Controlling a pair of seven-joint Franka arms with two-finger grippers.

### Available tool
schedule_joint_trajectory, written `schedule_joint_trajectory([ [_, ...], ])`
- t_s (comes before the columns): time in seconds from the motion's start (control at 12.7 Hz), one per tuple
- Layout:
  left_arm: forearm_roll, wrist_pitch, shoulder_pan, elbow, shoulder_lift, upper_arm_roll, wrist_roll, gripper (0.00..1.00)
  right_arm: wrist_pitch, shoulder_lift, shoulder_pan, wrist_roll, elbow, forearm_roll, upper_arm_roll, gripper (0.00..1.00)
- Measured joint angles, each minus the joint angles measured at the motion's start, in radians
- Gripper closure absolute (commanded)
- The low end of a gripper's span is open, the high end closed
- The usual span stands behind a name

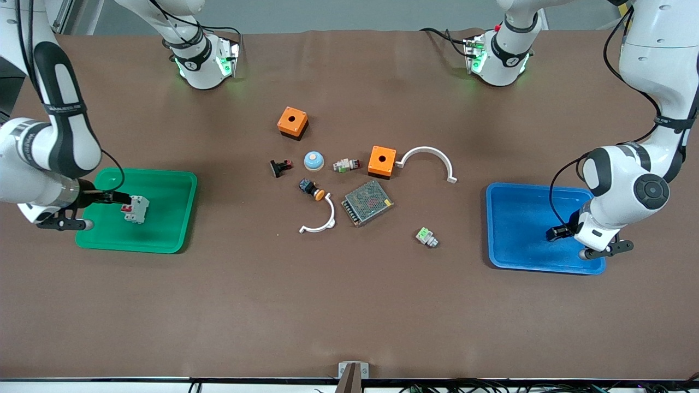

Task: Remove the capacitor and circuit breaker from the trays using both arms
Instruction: 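Lift the capacitor with the left gripper while the right gripper grasps the breaker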

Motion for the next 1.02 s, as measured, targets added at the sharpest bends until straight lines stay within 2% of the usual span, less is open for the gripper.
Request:
schedule_joint_trajectory([
  [0.16,0.000,0.000,0.001,0.000,0.003,0.000,-0.016,0.54,0.060,0.000,0.001,-0.009,-0.048,0.000,0.003,0.00],
  [0.39,0.000,0.000,0.000,0.000,0.011,-0.002,-0.033,0.56,0.071,0.001,0.001,-0.058,-0.064,0.000,0.003,0.00],
  [0.63,0.000,0.000,0.000,0.000,0.014,-0.003,-0.033,0.95,0.095,0.012,0.000,-0.064,-0.076,0.000,0.003,0.00],
  [0.79,0.000,0.000,-0.001,0.004,0.014,-0.004,-0.033,1.00,0.119,0.027,0.000,-0.064,-0.082,0.000,0.003,0.01],
  [0.86,0.000,0.000,-0.002,0.009,0.013,-0.005,-0.033,1.00,0.129,0.035,0.000,-0.064,-0.084,0.000,0.003,0.03],
  [1.02,0.000,-0.008,-0.003,0.020,-0.007,-0.016,-0.033,1.00,0.139,0.044,0.000,-0.065,-0.085,0.000,0.003,0.23],
])
